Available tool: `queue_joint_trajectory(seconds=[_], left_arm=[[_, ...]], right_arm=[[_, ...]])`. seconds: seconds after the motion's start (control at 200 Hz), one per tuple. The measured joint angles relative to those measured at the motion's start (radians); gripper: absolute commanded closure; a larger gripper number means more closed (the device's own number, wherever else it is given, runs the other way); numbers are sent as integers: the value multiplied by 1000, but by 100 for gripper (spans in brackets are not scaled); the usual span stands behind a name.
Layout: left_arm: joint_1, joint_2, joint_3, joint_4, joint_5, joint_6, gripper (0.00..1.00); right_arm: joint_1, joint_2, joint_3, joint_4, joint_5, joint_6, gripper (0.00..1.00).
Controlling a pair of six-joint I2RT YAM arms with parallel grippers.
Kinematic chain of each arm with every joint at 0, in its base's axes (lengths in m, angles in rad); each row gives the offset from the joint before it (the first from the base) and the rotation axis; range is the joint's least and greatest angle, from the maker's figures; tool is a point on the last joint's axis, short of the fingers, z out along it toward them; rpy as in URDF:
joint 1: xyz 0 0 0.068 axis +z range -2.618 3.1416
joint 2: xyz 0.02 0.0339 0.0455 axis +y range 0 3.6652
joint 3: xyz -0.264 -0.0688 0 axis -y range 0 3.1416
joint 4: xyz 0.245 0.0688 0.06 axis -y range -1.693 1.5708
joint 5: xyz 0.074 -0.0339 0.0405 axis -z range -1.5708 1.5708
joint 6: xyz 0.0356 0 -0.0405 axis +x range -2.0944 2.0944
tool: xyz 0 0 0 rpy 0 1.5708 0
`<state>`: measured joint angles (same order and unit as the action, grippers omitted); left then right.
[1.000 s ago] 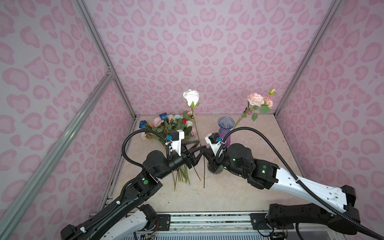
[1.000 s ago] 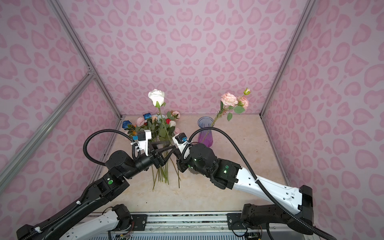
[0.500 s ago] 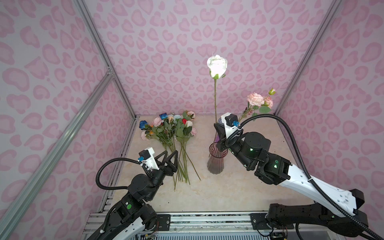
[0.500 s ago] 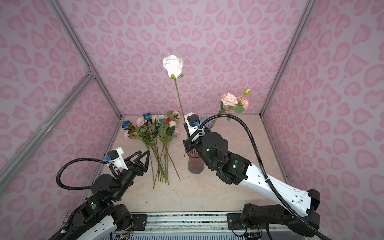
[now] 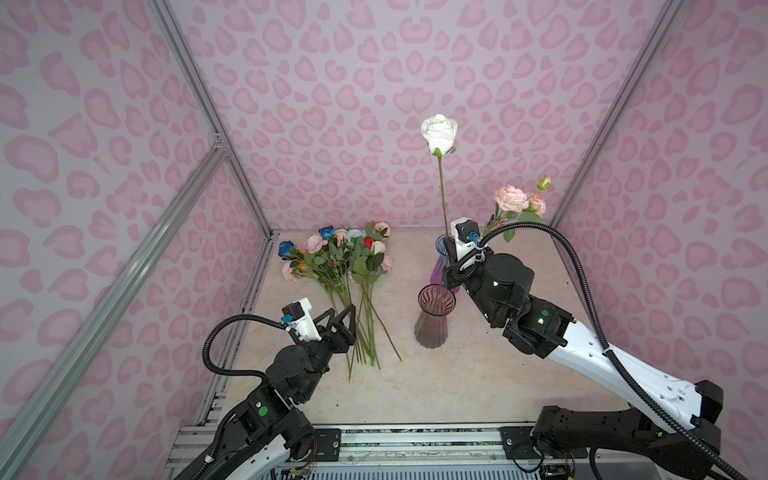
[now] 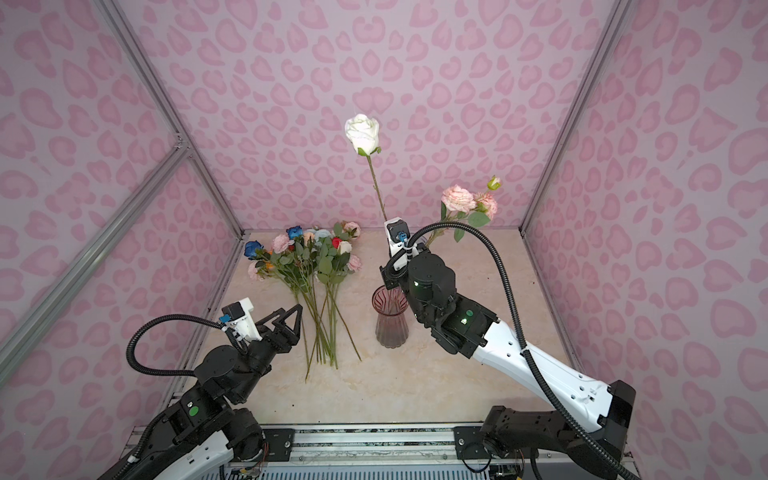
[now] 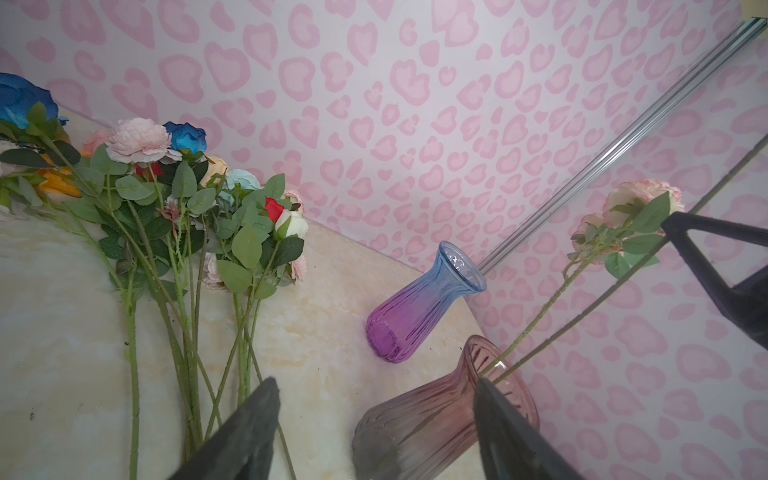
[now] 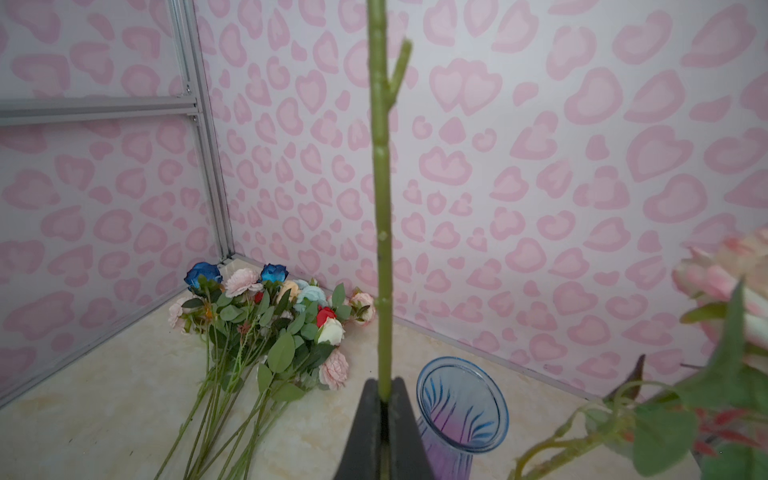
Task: Arrange the flowers into the vase
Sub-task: 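Carry the white rose with right gripper toward blue-purple vase while left gripper opens and lowers, then lower the white rose stem into the blue-purple vase with right gripper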
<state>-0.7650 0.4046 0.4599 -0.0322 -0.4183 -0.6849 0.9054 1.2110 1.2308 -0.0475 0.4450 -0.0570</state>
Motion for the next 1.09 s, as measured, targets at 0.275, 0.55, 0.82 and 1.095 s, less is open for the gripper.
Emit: queue_joint_trajectory(seconds=[0.275, 0.55, 0.82, 1.095], left_arm=[[0, 49, -1, 1, 2, -14, 25], [0, 85, -1, 1, 5, -29, 25], [0, 136, 5, -2, 2, -31, 25], [0, 211, 34, -13, -22, -31, 26]], right_arm=[[-2, -25, -170, -11, -13, 99, 96], [-2, -67, -280, -13, -26, 176, 92], [-2, -87, -302, -22, -46, 204, 76], [3, -142, -308, -33, -62, 222, 75]])
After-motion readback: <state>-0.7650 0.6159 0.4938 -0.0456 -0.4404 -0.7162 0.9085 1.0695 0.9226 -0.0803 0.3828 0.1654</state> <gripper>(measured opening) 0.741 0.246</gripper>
